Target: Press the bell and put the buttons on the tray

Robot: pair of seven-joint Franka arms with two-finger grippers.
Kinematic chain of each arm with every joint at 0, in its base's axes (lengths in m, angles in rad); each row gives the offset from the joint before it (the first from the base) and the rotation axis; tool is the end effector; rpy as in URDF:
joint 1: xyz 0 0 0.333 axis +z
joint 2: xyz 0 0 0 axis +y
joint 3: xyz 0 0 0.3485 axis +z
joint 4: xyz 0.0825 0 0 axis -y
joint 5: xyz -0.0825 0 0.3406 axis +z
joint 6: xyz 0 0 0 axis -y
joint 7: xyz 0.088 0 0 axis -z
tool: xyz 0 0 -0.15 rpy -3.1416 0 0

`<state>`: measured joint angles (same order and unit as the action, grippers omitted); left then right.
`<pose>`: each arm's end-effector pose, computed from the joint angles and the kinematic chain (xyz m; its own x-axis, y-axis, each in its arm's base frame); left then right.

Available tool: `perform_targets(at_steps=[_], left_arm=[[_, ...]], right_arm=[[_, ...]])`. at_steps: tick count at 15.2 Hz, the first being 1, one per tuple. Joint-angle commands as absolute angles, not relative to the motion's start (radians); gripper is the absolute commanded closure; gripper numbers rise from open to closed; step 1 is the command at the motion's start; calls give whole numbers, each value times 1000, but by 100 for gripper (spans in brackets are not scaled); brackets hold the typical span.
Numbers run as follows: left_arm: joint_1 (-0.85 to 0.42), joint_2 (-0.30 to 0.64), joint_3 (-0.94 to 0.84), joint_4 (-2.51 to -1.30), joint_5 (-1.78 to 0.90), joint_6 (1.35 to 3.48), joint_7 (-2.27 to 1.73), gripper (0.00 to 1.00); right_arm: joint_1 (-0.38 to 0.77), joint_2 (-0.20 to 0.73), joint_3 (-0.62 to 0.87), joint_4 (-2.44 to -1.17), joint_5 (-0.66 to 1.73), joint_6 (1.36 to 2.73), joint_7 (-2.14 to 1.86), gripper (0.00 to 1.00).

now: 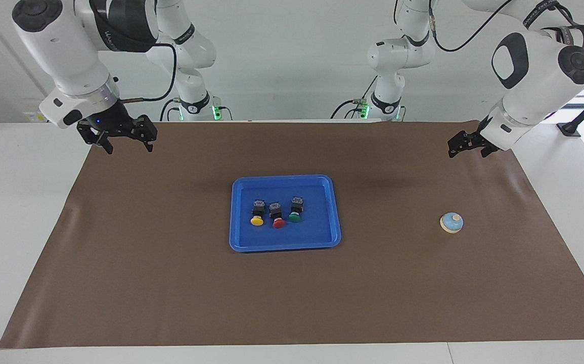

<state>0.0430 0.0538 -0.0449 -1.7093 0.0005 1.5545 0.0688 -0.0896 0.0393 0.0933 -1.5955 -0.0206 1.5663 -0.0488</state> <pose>0.5062 -0.0004 0.5275 0.9759 -0.0710 -0.2064 -0.0692 -0.9975 0.0162 0.5188 -0.0021 0.5830 0.9962 0.0525 -0.0690 0.0536 -0.9985 0.0136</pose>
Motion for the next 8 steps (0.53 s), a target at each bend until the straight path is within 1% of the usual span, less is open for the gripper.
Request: perform_targets(at_steps=[1, 8], left_arm=[[-9, 21, 9, -1738, 2, 1545, 71, 0], [-3, -14, 14, -1750, -14, 1513, 72, 0]], right_arm=[[-103, 23, 103, -1608, -29, 1555, -71, 0], [-103, 23, 103, -1609, -29, 1555, -71, 0]])
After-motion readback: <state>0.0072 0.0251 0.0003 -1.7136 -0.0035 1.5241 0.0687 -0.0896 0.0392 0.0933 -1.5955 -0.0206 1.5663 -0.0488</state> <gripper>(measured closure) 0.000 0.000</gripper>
